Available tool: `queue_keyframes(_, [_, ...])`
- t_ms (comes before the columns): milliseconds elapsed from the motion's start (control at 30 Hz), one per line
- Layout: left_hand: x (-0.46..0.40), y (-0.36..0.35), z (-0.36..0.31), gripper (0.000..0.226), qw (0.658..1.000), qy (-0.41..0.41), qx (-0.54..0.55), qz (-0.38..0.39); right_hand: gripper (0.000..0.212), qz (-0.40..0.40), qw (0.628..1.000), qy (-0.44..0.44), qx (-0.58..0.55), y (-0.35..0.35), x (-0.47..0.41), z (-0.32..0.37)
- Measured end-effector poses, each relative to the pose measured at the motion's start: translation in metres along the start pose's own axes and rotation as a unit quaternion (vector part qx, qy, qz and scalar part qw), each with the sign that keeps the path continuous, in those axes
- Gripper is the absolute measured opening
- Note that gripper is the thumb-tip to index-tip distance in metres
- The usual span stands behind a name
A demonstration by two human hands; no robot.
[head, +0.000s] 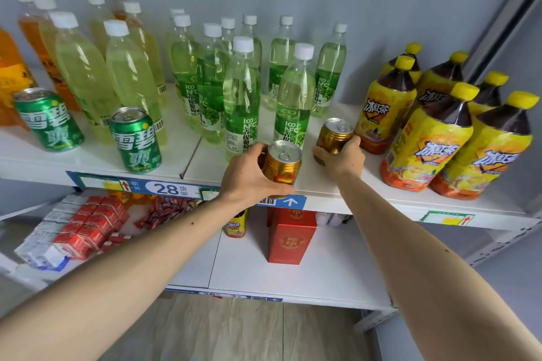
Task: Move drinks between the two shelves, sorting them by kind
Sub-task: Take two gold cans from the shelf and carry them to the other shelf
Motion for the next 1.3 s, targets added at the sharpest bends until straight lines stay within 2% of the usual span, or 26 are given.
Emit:
queue_keyframes(200, [-0.002,0.008,-0.01,0.078,1.0,0.001,0.0,0.01,0.075,0.034,0.999,0.011,-0.009,0.014,0.012,-0.006])
queue_keyframes(400, [0.005,0.026,-0.022,0.081,1.0,-0.003,-0.004,0.026,0.077,0.059,0.996,0.063,-0.023,0.036,0.048,-0.005])
queue_keyframes(667, [0.031,0.07,-0.026,0.088,0.999,0.0,-0.012,0.04,0.067,0.095,0.986,0.133,-0.035,0.055,0.098,0.035])
queue_keyframes(967, [0.079,0.175,0.012,0.084,0.999,0.037,0.002,-0.016,0.056,0.155,0.954,0.242,-0.082,0.034,0.172,0.164])
queue_keyframes(1167, [0.116,0.297,0.056,0.093,0.993,0.074,0.005,-0.088,0.06,0.228,0.915,0.309,-0.12,-0.03,0.244,0.277])
queue_keyframes(1300, [0.149,0.392,0.088,0.082,0.987,0.096,-0.01,-0.13,0.071,0.27,0.887,0.344,-0.148,-0.08,0.304,0.354])
Point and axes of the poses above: each hand's wrist, its own x-axis away from the middle knuckle, its own y-axis out of the back of the hand, z = x × y, the point moved 10 cm from there along -x, towards the middle knuckle, and after that the axes turned 12 degrees about x, right-handed, at the moved point
